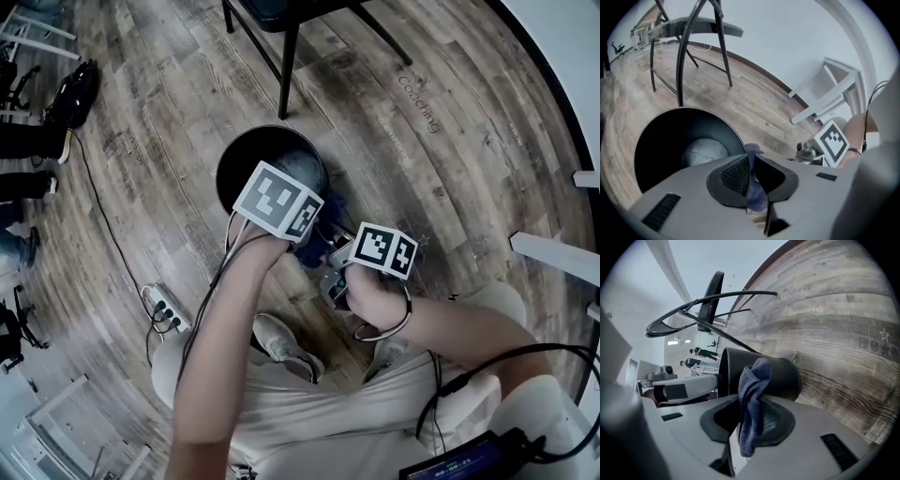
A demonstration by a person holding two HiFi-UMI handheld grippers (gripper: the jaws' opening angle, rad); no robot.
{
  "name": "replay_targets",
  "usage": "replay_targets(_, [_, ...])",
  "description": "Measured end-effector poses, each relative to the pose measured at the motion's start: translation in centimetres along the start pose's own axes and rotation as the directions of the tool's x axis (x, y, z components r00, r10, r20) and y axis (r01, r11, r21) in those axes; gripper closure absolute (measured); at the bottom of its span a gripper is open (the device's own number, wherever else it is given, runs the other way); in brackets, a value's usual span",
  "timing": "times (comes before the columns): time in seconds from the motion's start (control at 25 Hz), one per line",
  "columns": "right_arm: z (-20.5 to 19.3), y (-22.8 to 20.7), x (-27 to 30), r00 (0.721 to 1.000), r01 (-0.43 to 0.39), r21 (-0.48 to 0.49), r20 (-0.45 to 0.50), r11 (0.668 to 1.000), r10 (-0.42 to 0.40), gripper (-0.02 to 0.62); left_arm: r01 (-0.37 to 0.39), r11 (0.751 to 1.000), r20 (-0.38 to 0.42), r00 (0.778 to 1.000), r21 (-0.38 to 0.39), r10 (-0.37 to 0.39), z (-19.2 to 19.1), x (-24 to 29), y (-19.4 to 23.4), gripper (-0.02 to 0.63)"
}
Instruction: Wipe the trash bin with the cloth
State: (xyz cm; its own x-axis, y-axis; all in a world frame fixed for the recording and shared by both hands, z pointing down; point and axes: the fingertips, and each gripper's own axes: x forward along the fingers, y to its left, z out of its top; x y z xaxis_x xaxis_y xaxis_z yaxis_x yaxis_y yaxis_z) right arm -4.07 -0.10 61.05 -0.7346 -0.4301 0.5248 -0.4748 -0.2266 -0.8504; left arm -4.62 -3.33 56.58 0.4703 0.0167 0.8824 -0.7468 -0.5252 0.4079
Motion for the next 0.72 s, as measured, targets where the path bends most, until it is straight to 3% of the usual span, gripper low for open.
replay_targets(0.16, [0.1,1.0,0.1,1.0,-0.009,0.003,0.016,1.0,0.009,0.532,-0.008,0.999,0.06,0.998,-0.032,0.01,0.7,-1.6,0.7,0.549])
replay_targets(0.52, [0.6,-3.7,3.0,0.995,0.101,-0.019,0.023,0.995,-0.101,0.532,0.006,0.999,-0.039,0.999,-0.037,-0.007,-2.3,-0.2,1.2,0.566])
replay_targets(0.72, [1.6,-8.0,5.4,0.986,0.162,0.02,0.033,0.987,-0.163,0.532,0.004,1.0,-0.076,0.997,-0.008,-0.004,-3.4,0.1,1.1,0.566])
